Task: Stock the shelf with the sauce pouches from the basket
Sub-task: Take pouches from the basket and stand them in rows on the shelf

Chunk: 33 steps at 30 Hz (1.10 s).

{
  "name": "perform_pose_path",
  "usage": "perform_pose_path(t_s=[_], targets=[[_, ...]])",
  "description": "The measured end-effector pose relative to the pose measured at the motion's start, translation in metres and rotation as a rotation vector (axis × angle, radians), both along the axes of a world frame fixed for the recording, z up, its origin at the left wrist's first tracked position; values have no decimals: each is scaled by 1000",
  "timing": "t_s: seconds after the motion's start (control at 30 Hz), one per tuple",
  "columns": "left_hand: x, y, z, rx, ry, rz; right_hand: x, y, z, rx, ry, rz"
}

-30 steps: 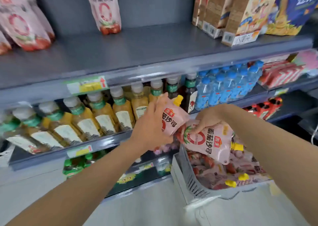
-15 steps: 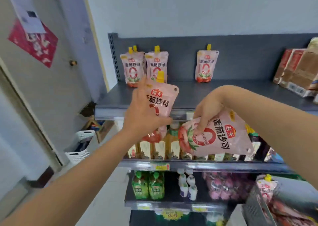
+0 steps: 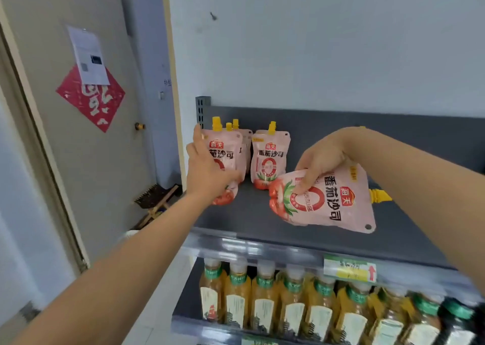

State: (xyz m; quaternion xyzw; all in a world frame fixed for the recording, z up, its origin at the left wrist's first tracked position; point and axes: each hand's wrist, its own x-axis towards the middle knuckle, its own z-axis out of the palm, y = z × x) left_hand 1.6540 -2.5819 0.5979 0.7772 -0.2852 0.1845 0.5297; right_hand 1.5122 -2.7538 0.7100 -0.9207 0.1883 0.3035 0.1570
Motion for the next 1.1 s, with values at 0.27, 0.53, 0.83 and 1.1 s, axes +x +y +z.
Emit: perform_pose_path(t_s=[0.27, 0.53, 0.83, 1.1], targets=[[58, -42, -26, 74, -30, 51, 65, -51, -19, 7, 38, -6], [64, -41, -34, 122, -34, 110, 85, -47, -27, -43, -8, 94], [17, -41, -11, 341, -364, -449, 92, -23, -25, -116, 42, 127], [14, -71, -18, 498, -24, -692, 97, -13, -31, -258, 62, 104]])
